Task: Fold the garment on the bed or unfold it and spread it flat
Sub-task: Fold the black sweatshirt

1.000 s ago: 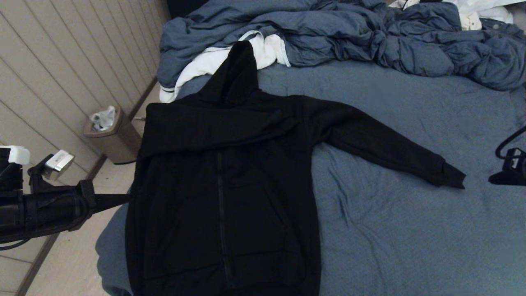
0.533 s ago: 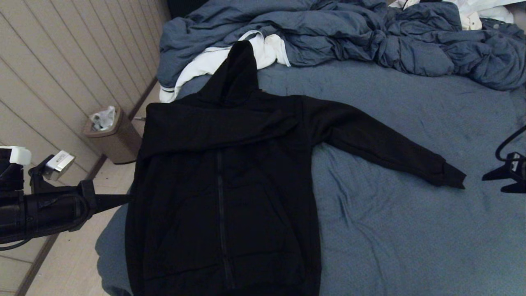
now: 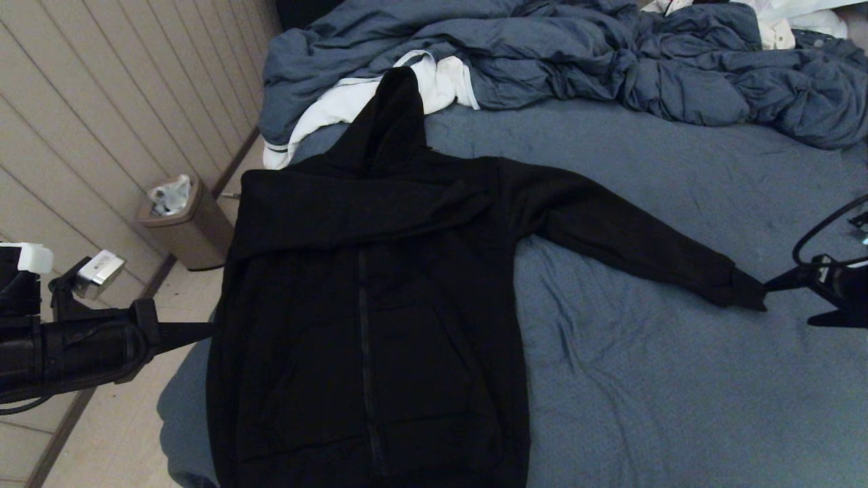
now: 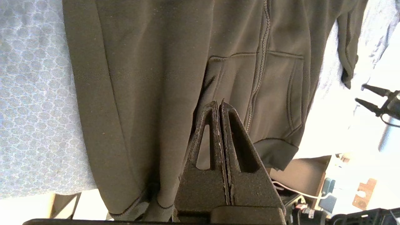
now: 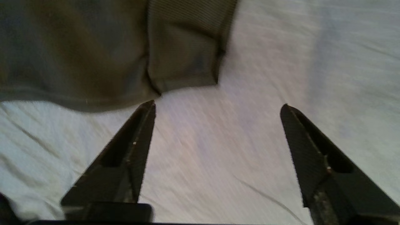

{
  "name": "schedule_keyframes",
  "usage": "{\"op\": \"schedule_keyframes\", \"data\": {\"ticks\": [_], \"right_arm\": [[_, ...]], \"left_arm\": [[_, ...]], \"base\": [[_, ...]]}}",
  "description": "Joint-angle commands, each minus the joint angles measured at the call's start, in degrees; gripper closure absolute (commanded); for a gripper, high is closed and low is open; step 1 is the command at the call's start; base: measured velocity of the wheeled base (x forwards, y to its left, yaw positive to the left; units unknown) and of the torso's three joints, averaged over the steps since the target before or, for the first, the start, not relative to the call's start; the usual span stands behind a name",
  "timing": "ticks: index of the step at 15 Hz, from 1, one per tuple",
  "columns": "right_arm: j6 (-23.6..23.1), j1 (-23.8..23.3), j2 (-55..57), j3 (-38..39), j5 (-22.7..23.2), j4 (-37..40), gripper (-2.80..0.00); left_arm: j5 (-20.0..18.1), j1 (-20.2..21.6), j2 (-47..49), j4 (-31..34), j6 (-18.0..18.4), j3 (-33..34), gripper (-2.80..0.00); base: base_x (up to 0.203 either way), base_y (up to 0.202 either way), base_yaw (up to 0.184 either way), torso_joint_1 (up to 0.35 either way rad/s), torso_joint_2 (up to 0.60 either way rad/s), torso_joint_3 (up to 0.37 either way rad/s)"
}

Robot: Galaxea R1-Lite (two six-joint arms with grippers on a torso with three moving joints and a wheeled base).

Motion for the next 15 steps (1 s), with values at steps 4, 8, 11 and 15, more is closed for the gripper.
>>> {"op": "schedule_keyframes", "data": {"ticks": [4,8,11,15], "right_arm": [[2.4,1.9,6.1,-5.5,0.2,0.1,-2.8],[3.6,3.5,9.9,-8.9,0.1,0.1,-2.8],[3.7,4.4,12.0,-10.8,0.0,0.1,-2.8],[3.9,4.8,14.5,-13.6,0.0,0.1,-2.8]], "left_arm": [[-0.2,0.0,1.1,-0.9,-0.2,0.1,0.0],[-0.3,-0.4,2.1,-1.0,-0.2,0.0,0.0],[-0.3,-0.5,2.2,-1.0,-0.2,-0.1,0.0],[-0.3,-0.8,2.3,-1.0,-0.2,0.1,0.0]], "base": [[0.0,0.0,0.0,0.0,0.0,0.0],[0.0,0.0,0.0,0.0,0.0,0.0],[0.0,0.0,0.0,0.0,0.0,0.0],[0.0,0.0,0.0,0.0,0.0,0.0]]}}
